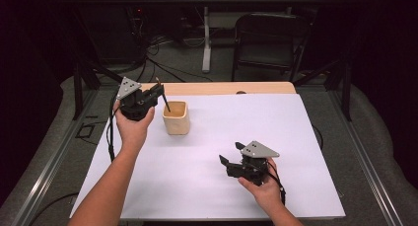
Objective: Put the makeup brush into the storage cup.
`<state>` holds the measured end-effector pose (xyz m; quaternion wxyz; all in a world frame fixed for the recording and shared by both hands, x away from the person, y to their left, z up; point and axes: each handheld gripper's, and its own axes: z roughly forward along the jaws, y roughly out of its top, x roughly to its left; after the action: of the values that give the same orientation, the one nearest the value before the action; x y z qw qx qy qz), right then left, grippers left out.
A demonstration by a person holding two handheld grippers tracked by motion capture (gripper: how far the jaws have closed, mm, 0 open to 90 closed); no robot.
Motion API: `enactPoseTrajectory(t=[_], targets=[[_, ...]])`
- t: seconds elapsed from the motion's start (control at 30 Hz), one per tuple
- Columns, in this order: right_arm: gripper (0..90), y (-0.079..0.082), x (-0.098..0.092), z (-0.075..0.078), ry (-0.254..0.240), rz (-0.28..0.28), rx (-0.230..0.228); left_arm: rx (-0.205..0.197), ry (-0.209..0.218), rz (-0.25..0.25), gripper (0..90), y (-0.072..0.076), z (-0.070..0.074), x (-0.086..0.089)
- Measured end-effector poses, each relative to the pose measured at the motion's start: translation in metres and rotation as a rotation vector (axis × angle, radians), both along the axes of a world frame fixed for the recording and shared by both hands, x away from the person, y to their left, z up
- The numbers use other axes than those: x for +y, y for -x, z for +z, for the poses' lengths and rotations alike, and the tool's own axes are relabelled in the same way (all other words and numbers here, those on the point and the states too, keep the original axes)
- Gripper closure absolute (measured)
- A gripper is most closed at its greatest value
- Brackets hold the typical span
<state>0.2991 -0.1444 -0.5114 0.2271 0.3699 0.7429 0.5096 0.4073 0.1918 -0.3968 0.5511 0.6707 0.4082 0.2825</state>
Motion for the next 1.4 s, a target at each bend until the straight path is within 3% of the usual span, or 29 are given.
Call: enactPoseTrajectory(t=[0.77, 1.2, 1.4], targets=[[28.0, 0.001, -0.001, 0.000, 0.003, -0.002, 0.001, 0.013, -0.003, -0.003, 82.6, -0.012, -0.001, -0.008], [28.0, 0.002, -0.003, 0.000, -0.005, -0.006, 0.003, 0.018, -0.052, 0.013, 82.6, -0.023, -0.014, -0.015], [28.0, 0.002, -0.004, 0.000, -0.005, -0.012, 0.002, 0.019, -0.052, 0.018, 82.6, -0.024, -0.021, -0.013]])
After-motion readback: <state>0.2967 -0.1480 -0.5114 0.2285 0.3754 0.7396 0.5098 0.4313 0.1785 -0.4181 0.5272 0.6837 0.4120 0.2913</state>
